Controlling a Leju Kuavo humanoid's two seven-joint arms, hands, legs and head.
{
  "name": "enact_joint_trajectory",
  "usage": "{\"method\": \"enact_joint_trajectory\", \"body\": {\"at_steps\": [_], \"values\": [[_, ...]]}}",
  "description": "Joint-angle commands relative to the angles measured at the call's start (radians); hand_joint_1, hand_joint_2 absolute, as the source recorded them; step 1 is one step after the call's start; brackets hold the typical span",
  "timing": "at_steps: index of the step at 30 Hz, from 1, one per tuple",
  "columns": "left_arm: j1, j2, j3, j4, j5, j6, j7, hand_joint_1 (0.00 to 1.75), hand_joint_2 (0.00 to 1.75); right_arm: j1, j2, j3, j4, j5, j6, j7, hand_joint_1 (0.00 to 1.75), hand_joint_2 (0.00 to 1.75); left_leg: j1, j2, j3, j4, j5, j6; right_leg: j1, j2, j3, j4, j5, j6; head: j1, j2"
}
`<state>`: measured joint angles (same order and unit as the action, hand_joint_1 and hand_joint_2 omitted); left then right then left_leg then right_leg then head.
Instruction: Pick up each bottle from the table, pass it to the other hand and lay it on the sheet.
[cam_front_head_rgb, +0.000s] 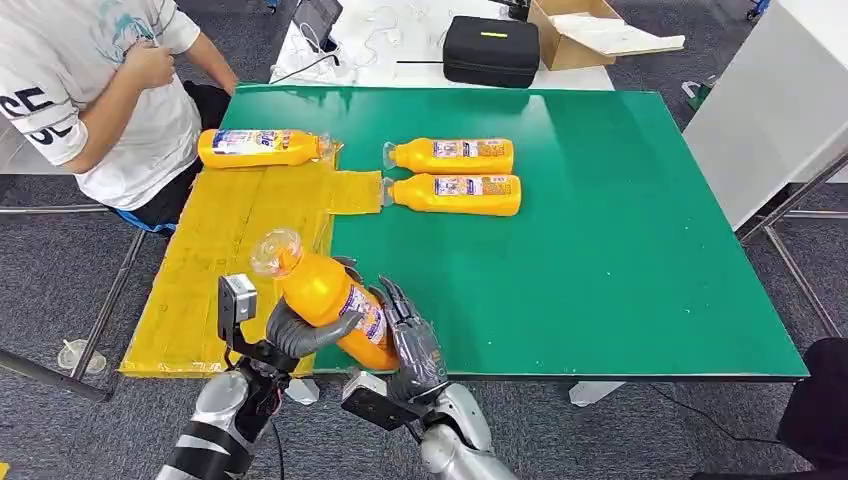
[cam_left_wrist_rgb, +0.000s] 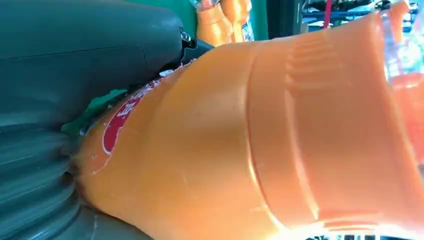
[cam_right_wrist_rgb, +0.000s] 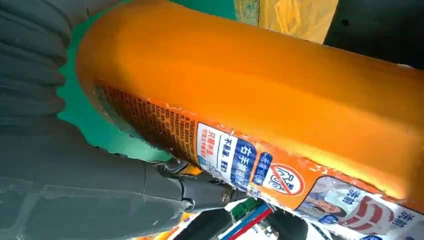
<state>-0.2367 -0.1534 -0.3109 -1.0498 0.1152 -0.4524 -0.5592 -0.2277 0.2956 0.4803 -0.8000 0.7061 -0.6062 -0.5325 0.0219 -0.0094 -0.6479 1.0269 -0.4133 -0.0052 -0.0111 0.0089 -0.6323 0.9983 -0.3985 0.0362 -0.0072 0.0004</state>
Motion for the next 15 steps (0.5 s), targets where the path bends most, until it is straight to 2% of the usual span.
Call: {"method": "enact_joint_trajectory", "body": {"at_steps": [1,5,8,15], "values": [[-0.037,0.005,0.053,0.018,-0.005,0.057,0.009,1.75,1.75,-0.005,-0.013,-0.02,-0.041,-0.038,-0.02,0.016,0.0,0.0,-0.001,0.001,0.004,-0.001,-0.001,0.001,0.0,-0.001,0.004,0.0,-0.001,-0.001,0.0,0.0],[-0.032,0.002,0.14,-0.022,0.002,0.12,0.027,1.75,1.75,0.025,-0.042,-0.042,-0.181,-0.053,-0.006,0.051,0.0,0.0,0.0,0.0,0.002,0.0,-0.001,0.001,0.0,-0.001,0.002,0.0,-0.001,-0.001,0.0,0.0],[-0.049,0.003,0.206,-0.049,-0.071,0.235,0.014,1.75,1.75,0.061,-0.059,-0.059,-0.319,-0.063,-0.021,0.049,0.0,0.0,0.0,0.001,0.004,0.0,-0.001,0.001,0.001,-0.001,0.003,0.0,-0.001,-0.001,0.0,0.0],[-0.182,-0.012,0.282,0.021,-0.344,0.596,-0.023,1.75,1.75,0.145,-0.042,-0.067,-0.651,-0.166,-0.092,-0.079,0.0,0.0,0.0,-0.003,0.001,0.002,-0.001,0.001,0.001,-0.005,0.002,0.002,-0.002,-0.001,0.0,0.0]]}}
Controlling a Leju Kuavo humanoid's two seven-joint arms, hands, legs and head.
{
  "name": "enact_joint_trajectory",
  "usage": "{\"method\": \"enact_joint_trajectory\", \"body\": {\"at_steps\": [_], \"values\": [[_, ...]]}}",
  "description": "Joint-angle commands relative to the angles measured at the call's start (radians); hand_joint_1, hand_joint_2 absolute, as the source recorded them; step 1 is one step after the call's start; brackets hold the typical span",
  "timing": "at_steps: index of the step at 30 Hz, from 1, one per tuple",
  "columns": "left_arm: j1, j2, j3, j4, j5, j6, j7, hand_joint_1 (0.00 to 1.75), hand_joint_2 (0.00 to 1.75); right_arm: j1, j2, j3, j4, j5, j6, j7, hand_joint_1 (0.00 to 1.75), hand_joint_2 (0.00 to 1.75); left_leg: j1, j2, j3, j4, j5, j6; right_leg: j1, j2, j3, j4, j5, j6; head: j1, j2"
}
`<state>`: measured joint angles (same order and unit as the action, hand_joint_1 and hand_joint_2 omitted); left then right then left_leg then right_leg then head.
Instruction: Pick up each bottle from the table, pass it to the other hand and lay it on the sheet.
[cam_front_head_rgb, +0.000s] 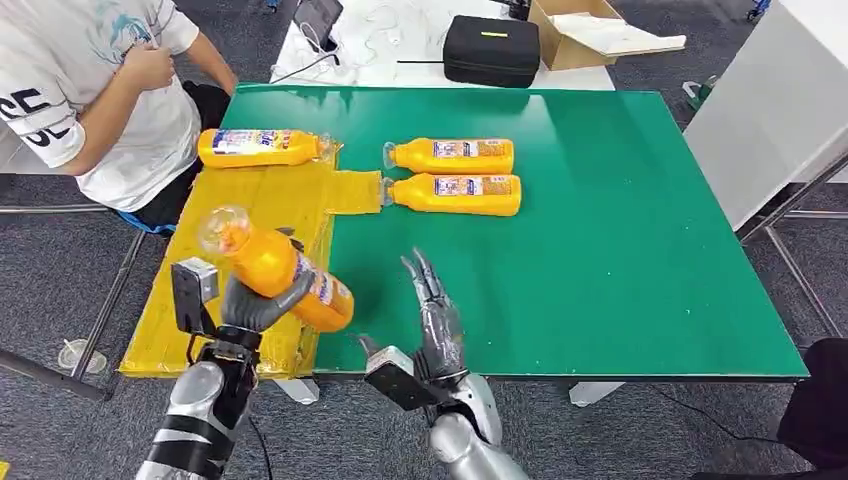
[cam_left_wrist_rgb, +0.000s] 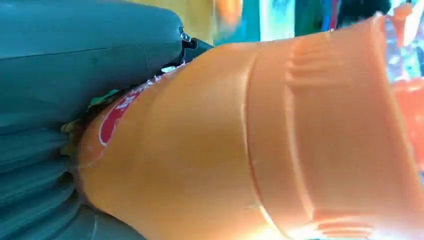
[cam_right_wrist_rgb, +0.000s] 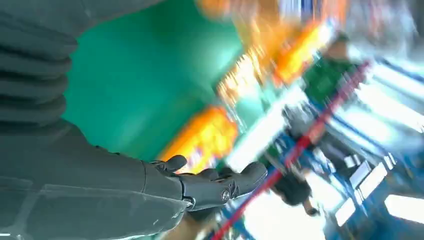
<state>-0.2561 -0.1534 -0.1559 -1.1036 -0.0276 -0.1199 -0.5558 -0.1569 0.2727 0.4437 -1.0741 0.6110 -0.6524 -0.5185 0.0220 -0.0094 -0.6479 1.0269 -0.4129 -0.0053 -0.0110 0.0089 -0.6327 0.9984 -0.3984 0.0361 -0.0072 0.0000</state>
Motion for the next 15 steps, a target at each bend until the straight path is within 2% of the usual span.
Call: {"method": "enact_joint_trajectory", "body": {"at_steps": [1,2,3,4,5,12,15], "values": [[-0.186,-0.002,0.114,0.101,-0.287,0.359,-0.046,1.75,1.75,0.079,-0.014,-0.027,-0.403,-0.075,-0.046,-0.111,0.0,0.0,0.0,-0.002,0.0,0.001,0.0,0.001,0.0,-0.004,0.001,0.002,-0.001,-0.001,0.0,0.0],[-0.208,0.003,0.109,0.134,-0.324,0.392,-0.047,1.75,1.75,0.076,-0.016,-0.015,-0.41,-0.091,-0.046,-0.117,0.0,0.0,0.0,-0.003,0.002,0.001,-0.001,0.001,0.0,-0.004,0.003,0.002,-0.002,-0.001,0.0,0.0],[-0.242,0.027,0.069,0.186,-0.473,0.529,-0.049,1.75,1.75,0.067,-0.02,0.002,-0.412,-0.101,-0.046,-0.123,0.0,0.0,0.0,-0.002,0.0,0.001,0.0,0.001,0.0,-0.004,0.001,0.001,-0.001,-0.001,0.0,0.0],[-0.27,0.038,0.056,0.233,-0.514,0.54,-0.042,1.75,1.75,0.058,-0.023,0.016,-0.405,-0.108,-0.046,-0.119,0.0,0.0,0.0,-0.003,0.002,0.001,0.0,0.001,0.0,-0.005,0.003,0.001,-0.002,-0.001,0.0,0.0],[-0.302,0.063,0.016,0.292,-0.642,0.628,-0.005,1.75,1.75,0.046,-0.03,0.036,-0.395,-0.131,-0.046,-0.118,0.0,0.0,0.0,-0.003,0.002,0.0,0.0,0.001,0.0,-0.005,0.004,0.001,-0.001,-0.001,0.0,0.0],[-0.324,0.061,0.026,0.344,-0.642,0.639,-0.026,1.75,1.75,0.037,-0.027,0.038,-0.378,-0.146,-0.046,-0.129,0.0,0.0,-0.001,0.0,0.003,-0.001,0.0,0.001,0.0,-0.001,0.003,0.0,0.0,-0.001,0.0,0.0],[-0.412,0.103,-0.089,0.516,-0.889,0.662,0.101,1.75,1.75,0.019,-0.043,0.079,-0.367,-0.149,-0.046,-0.141,0.0,0.0,0.0,0.0,0.006,-0.001,-0.001,0.001,0.0,-0.002,0.007,-0.001,-0.001,-0.001,0.0,0.0]]}}
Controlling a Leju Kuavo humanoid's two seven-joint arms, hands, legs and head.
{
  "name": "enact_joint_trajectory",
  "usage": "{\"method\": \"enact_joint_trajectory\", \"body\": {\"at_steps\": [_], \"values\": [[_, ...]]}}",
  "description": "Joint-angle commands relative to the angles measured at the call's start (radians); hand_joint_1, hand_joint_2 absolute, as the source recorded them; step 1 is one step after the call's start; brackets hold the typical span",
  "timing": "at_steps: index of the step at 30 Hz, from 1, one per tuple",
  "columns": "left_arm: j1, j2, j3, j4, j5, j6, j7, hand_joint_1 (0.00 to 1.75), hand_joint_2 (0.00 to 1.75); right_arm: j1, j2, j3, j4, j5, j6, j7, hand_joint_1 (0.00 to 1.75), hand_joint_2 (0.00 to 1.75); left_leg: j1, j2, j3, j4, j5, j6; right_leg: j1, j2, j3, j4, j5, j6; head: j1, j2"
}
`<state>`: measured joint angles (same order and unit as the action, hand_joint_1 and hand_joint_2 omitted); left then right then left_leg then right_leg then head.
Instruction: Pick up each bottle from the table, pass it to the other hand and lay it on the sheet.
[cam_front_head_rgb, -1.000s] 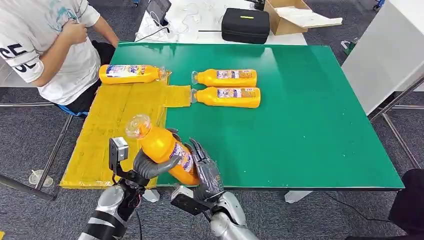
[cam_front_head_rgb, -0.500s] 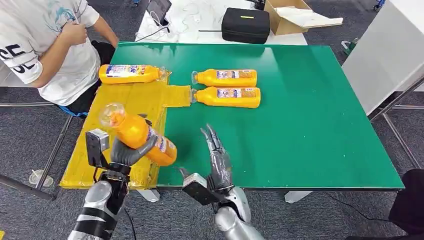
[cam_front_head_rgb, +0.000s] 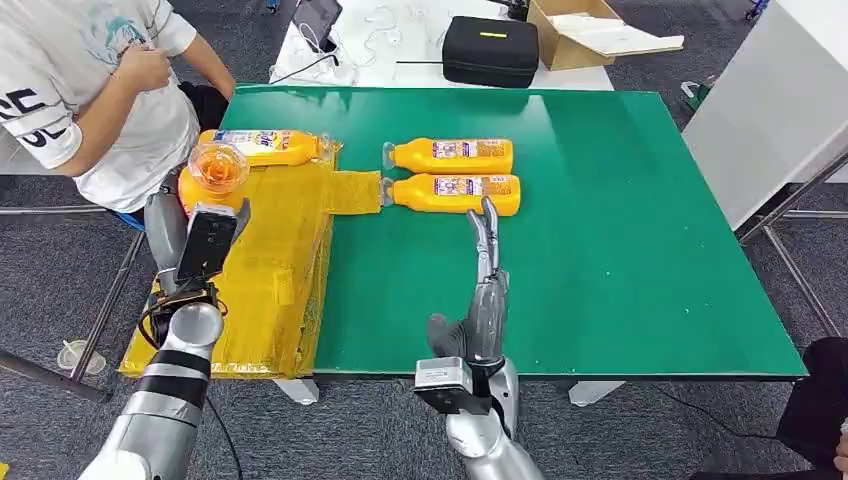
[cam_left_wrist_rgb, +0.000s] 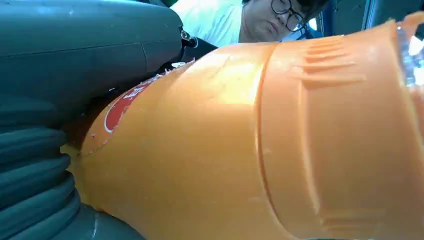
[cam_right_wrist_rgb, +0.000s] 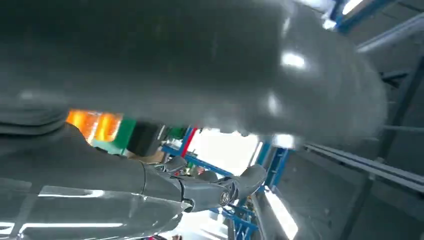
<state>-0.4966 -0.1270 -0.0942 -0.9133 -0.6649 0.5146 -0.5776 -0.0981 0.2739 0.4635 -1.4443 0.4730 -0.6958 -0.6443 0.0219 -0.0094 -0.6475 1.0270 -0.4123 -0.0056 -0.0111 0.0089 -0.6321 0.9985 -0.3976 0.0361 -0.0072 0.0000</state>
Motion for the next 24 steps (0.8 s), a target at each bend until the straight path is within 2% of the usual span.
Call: {"method": "enact_joint_trajectory", "body": {"at_steps": [1,3,6,14,18,20,24], "values": [[-0.203,0.095,-0.21,0.387,-0.346,0.031,0.157,1.75,1.75,-0.044,-0.046,0.066,0.009,0.003,-0.002,-0.014,0.0,0.0,0.0,-0.001,0.004,-0.001,-0.001,0.001,0.0,-0.002,0.004,0.0,-0.002,-0.001,0.0,0.0],[-0.262,0.116,-0.305,0.509,-0.488,-0.019,0.199,1.75,1.75,-0.065,-0.062,0.104,0.034,-0.005,0.001,-0.005,0.0,0.0,0.0,-0.001,0.004,-0.001,0.0,0.001,0.0,-0.003,0.004,0.0,-0.001,-0.001,0.0,0.0],[-0.294,0.149,-0.38,0.577,-0.565,-0.141,0.179,1.75,1.75,-0.068,-0.076,0.125,0.063,-0.015,0.017,-0.002,0.0,0.0,0.0,0.001,0.003,-0.001,0.0,0.001,0.0,0.0,0.003,-0.001,0.0,-0.001,0.0,0.0],[-0.339,0.177,-0.483,0.628,-0.656,-0.333,0.182,1.75,1.75,-0.073,-0.076,0.127,0.106,-0.048,0.063,-0.019,0.0,0.0,0.0,0.003,0.005,0.0,-0.002,0.001,0.001,0.001,0.004,0.0,-0.001,-0.002,0.0,0.0],[-0.32,0.174,-0.432,0.643,-0.582,-0.444,0.155,1.75,1.75,-0.08,-0.067,0.135,0.142,-0.056,0.086,-0.018,0.0,0.0,0.0,0.003,0.006,-0.001,-0.002,0.001,0.001,0.001,0.006,-0.001,-0.001,-0.002,0.0,0.0],[-0.316,0.177,-0.429,0.644,-0.574,-0.459,0.155,1.75,1.75,-0.082,-0.065,0.137,0.149,-0.057,0.088,-0.018,0.0,0.0,0.0,0.003,0.003,-0.001,-0.001,0.001,0.001,0.001,0.002,0.0,0.0,-0.001,0.0,0.0],[-0.312,0.183,-0.407,0.643,-0.534,-0.52,0.151,1.75,1.75,-0.089,-0.061,0.144,0.168,-0.06,0.105,-0.015,0.0,0.0,0.0,0.003,0.005,0.0,-0.001,0.002,0.001,0.001,0.005,0.0,-0.001,-0.001,0.0,0.0]]}}
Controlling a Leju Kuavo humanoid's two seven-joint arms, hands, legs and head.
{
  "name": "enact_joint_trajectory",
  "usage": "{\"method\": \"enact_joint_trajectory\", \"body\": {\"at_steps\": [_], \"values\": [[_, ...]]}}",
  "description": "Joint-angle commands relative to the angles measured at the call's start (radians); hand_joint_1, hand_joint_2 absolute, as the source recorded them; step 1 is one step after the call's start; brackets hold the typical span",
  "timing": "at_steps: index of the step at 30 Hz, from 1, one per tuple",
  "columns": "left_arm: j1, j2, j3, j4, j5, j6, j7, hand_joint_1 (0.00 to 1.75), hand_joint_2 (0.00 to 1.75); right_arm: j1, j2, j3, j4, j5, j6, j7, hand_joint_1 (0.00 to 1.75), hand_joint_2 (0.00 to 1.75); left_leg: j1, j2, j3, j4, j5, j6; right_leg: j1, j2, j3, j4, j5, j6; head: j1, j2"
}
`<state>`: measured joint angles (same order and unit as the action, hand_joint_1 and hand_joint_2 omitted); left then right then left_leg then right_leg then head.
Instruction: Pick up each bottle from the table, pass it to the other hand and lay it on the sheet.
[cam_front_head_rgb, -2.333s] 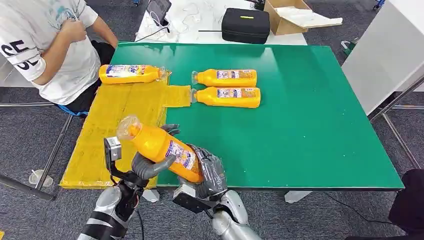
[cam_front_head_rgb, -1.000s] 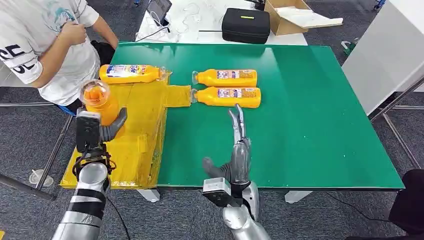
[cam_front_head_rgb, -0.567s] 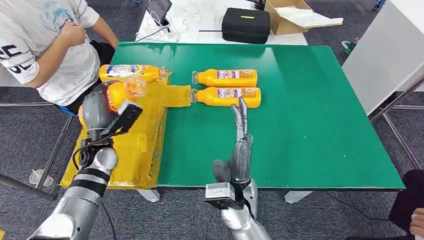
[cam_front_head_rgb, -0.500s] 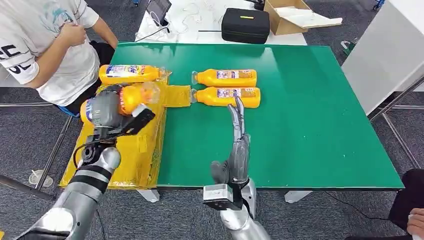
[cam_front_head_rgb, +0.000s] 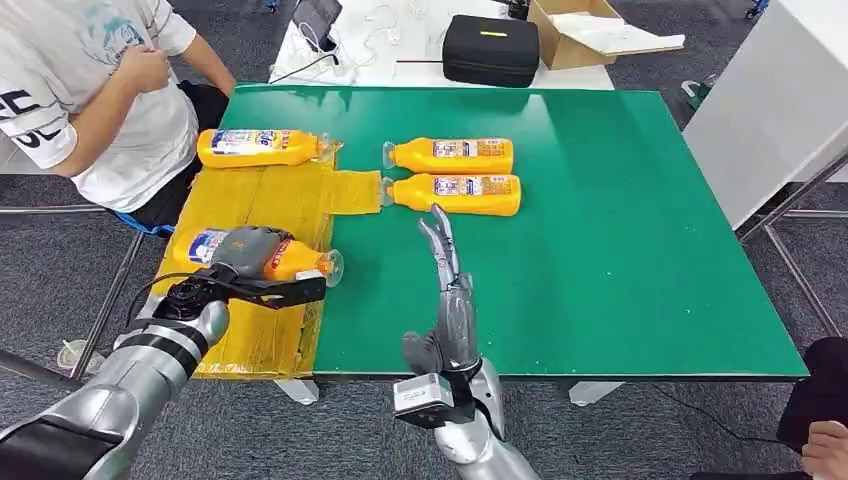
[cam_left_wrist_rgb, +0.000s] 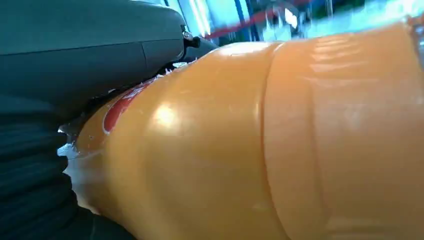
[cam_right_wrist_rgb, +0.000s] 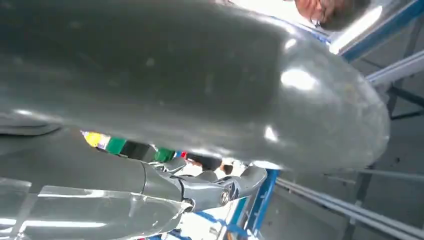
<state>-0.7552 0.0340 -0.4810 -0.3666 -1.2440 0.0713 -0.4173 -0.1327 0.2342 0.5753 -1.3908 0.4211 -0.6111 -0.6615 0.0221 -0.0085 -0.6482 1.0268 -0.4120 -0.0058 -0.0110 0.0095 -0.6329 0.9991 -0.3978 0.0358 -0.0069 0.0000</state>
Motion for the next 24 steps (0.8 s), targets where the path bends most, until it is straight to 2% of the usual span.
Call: {"method": "enact_joint_trajectory", "body": {"at_steps": [1,3,4,5,6,7,8,9,10,15,18,22,24], "values": [[-0.052,0.022,-0.021,0.097,0.046,-0.085,-0.01,1.75,1.75,-0.056,-0.021,0.032,0.118,-0.008,0.024,0.003,0.0,0.0,0.0,0.002,0.003,0.0,-0.001,0.001,0.001,0.001,0.003,-0.001,0.0,-0.001,0.0,0.0],[-0.04,0.021,-0.003,0.095,0.074,-0.106,-0.012,1.75,1.75,-0.061,-0.018,0.038,0.139,-0.011,0.035,0.003,0.0,0.0,0.0,0.002,0.008,-0.001,-0.002,0.002,0.001,0.0,0.007,-0.001,-0.001,-0.002,0.0,0.0],[-0.035,0.02,0.006,0.095,0.086,-0.111,-0.012,1.5,1.75,-0.063,-0.018,0.041,0.144,-0.009,0.037,0.003,0.0,0.0,0.0,0.002,0.003,0.0,-0.001,0.001,0.001,0.001,0.003,-0.001,0.0,-0.001,0.0,0.0],[-0.026,0.019,0.014,0.093,0.099,-0.122,-0.013,0.37,1.75,-0.066,-0.017,0.044,0.153,-0.005,0.041,0.007,0.0,0.0,0.0,0.002,0.006,-0.001,-0.001,0.001,0.001,0.001,0.005,-0.001,-0.001,-0.001,0.0,0.0],[-0.019,0.021,0.017,0.094,0.106,-0.127,-0.015,0.37,1.75,-0.068,-0.016,0.044,0.158,-0.005,0.045,0.007,0.0,0.0,0.0,0.002,0.004,-0.001,-0.001,0.001,0.0,0.001,0.004,-0.001,0.0,-0.001,-0.001,0.0],[-0.018,0.022,0.017,0.094,0.108,-0.128,-0.015,0.1,1.75,-0.069,-0.016,0.044,0.159,-0.005,0.045,0.007,0.0,0.0,0.0,0.003,0.007,-0.001,-0.002,0.001,0.0,0.001,0.006,-0.002,-0.001,-0.002,0.0,0.0],[-0.012,0.023,0.022,0.093,0.118,-0.136,-0.021,0.0,1.75,-0.069,-0.014,0.042,0.163,-0.006,0.048,0.008,0.0,0.0,0.0,0.002,0.005,-0.001,-0.001,0.001,0.0,0.001,0.005,-0.001,-0.001,-0.001,0.0,0.0],[-0.005,0.023,0.025,0.091,0.123,-0.133,-0.024,0.0,1.75,-0.07,-0.014,0.042,0.167,-0.005,0.049,0.011,0.0,0.0,-0.001,0.002,0.003,-0.001,-0.001,0.001,0.0,0.001,0.003,-0.001,0.0,-0.001,0.0,0.0],[-0.002,0.023,0.026,0.091,0.126,-0.136,-0.025,0.0,0.0,-0.072,-0.014,0.042,0.171,-0.003,0.05,0.012,0.0,0.0,-0.001,0.003,0.007,-0.002,-0.002,0.001,0.0,0.002,0.006,-0.002,-0.001,-0.001,0.0,0.0],[0.009,0.02,0.023,0.091,0.142,-0.158,-0.034,0.0,0.0,-0.074,-0.01,0.034,0.192,-0.006,0.06,0.016,0.0,0.0,0.0,0.002,0.003,-0.001,-0.001,0.001,0.0,0.001,0.003,-0.001,0.0,-0.001,0.0,0.0],[0.008,0.022,0.023,0.091,0.142,-0.159,-0.035,0.0,0.0,-0.074,-0.01,0.033,0.193,-0.006,0.061,0.016,0.0,0.0,-0.001,0.003,0.007,-0.002,-0.002,0.002,0.0,0.002,0.007,-0.002,-0.001,-0.001,0.0,0.0],[0.008,0.022,0.023,0.091,0.142,-0.159,-0.035,0.0,0.0,-0.074,-0.01,0.033,0.193,-0.006,0.061,0.016,0.0,0.0,0.0,0.001,0.002,-0.001,0.0,0.001,0.0,0.001,0.003,-0.001,0.0,-0.001,0.0,0.0],[0.004,0.026,0.03,0.092,0.163,-0.204,-0.059,0.0,0.0,-0.076,-0.008,0.03,0.197,-0.008,0.063,0.017,0.0,0.0,0.0,0.001,0.003,-0.001,0.0,0.001,0.0,0.001,0.003,-0.001,0.0,-0.001,0.0,0.0]]}}
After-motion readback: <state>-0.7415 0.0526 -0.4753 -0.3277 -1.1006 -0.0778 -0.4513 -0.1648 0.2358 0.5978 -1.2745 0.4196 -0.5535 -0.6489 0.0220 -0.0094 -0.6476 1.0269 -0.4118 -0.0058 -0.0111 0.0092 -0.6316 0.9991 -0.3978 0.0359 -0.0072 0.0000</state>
